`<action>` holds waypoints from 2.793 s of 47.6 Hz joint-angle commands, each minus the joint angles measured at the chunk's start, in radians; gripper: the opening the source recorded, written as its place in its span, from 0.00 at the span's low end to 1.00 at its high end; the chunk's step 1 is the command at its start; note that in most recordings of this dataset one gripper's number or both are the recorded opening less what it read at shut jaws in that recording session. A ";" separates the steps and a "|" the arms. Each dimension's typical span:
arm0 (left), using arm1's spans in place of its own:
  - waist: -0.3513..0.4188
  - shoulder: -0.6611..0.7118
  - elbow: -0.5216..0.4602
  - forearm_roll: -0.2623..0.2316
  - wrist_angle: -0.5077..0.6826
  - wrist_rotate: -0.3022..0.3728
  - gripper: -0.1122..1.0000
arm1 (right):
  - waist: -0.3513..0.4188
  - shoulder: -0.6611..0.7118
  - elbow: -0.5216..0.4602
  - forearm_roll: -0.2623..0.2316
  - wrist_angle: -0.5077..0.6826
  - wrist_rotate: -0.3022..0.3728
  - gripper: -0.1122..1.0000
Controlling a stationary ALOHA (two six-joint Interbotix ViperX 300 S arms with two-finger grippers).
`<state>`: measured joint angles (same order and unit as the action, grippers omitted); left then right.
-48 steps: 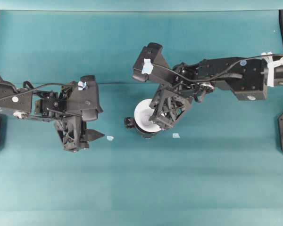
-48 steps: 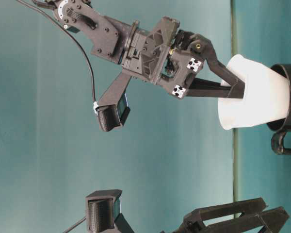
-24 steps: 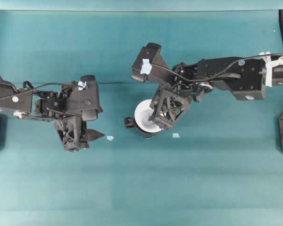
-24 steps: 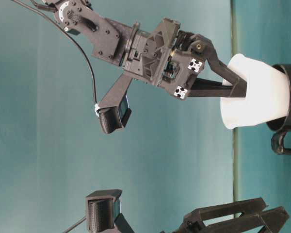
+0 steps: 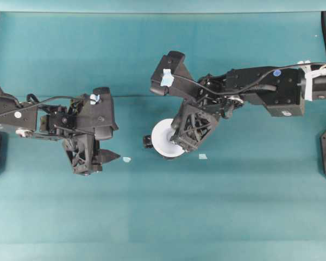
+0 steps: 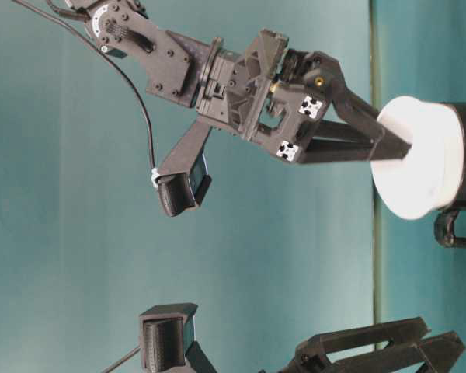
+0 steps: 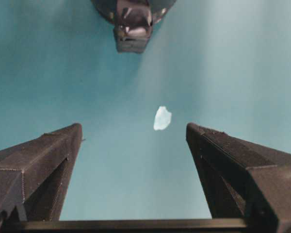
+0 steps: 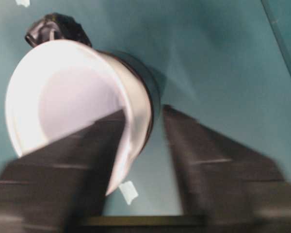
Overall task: Put a paper cup into the cup holder on your left arm.
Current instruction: 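Lower the white cup down into the black mug opening, then open the right gripper and raise it off the cup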
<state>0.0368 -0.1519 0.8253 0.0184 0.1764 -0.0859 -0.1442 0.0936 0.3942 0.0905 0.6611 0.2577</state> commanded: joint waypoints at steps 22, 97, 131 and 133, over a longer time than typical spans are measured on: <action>0.002 0.003 -0.002 0.002 -0.008 -0.002 0.94 | 0.005 -0.009 -0.017 -0.006 -0.009 0.011 0.88; 0.002 0.002 0.006 0.003 -0.008 -0.003 0.94 | 0.043 -0.232 0.186 -0.029 -0.199 -0.006 0.88; 0.002 -0.003 0.014 0.002 -0.008 -0.003 0.94 | 0.052 -0.290 0.221 -0.029 -0.201 -0.048 0.88; 0.002 -0.003 0.014 0.003 -0.008 -0.003 0.94 | 0.052 -0.290 0.222 -0.029 -0.201 -0.046 0.88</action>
<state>0.0383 -0.1519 0.8468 0.0184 0.1764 -0.0874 -0.0951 -0.1749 0.6228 0.0644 0.4679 0.2178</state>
